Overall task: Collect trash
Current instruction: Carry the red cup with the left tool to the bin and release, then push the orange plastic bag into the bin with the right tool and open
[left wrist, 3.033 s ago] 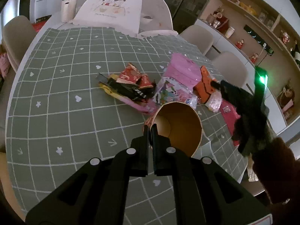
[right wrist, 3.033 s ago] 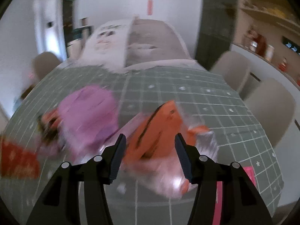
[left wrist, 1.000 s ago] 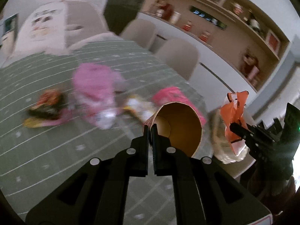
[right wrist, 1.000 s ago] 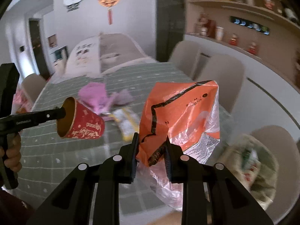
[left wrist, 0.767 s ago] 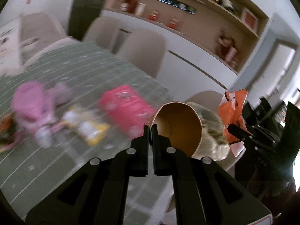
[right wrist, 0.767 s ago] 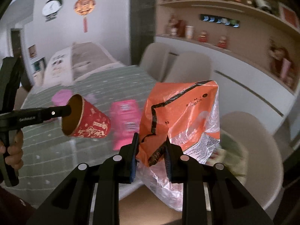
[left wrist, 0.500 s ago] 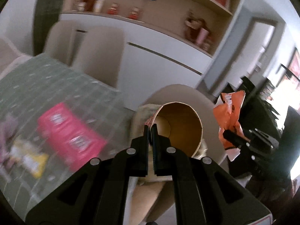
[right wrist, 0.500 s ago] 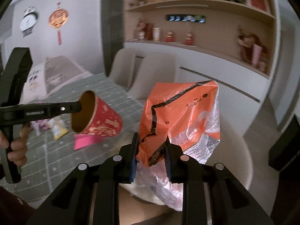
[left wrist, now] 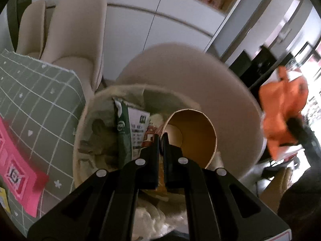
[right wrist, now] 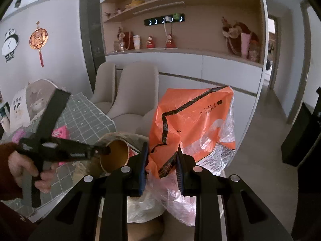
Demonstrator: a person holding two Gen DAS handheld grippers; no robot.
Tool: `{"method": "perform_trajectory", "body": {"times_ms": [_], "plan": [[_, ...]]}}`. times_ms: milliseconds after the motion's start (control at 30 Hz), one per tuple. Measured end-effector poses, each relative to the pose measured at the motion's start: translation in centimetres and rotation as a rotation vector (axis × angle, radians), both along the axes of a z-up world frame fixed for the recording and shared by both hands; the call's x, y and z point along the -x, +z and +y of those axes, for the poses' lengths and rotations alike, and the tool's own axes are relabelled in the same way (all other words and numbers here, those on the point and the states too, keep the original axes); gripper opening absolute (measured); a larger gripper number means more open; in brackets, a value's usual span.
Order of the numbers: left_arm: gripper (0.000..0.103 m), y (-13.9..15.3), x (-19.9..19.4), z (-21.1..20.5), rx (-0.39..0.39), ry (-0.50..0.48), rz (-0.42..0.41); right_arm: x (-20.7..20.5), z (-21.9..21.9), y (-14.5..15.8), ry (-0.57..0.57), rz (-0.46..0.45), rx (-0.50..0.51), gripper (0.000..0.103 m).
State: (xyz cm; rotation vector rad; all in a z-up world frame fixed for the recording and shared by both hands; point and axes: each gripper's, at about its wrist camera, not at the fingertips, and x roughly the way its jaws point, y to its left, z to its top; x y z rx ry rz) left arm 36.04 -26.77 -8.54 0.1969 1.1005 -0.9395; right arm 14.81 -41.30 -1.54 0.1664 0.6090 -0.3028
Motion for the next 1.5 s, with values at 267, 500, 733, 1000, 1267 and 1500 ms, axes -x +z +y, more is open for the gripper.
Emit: {"method": "perform_trajectory", "body": {"times_ms": [267,500,733,1000,1267,1500], "plan": [[0.008,-3.2,0.0,-0.5,-0.113,0.022,0.034,-2.4,-0.5,-1.2,0.068,0.024,-0.017,0.024],[0.040,0.4,0.8,4.3,0.015,0.052,0.023,-5.0,0.3,-1.3,0.144,0.021,-0.061,0.024],[0.040,2.8,-0.3,11.8,0.090,0.261,0.030,-9.4,2.5,-4.1,0.262,0.046,-0.287,0.024],[0.040,3.9,-0.8,18.3,0.097,0.415,-0.009,-13.4,4.5,-11.6,0.251,0.235,-0.472,0.024],[0.040,3.2,-0.2,23.2,0.108,0.506,-0.012,-13.2,5.7,-14.3,0.182,0.337,-0.412,0.024],[0.041,2.9,0.7,26.1,0.123,0.534,-0.008,-12.2,7.4,-11.3,0.187,0.258,-0.277,0.052]]}}
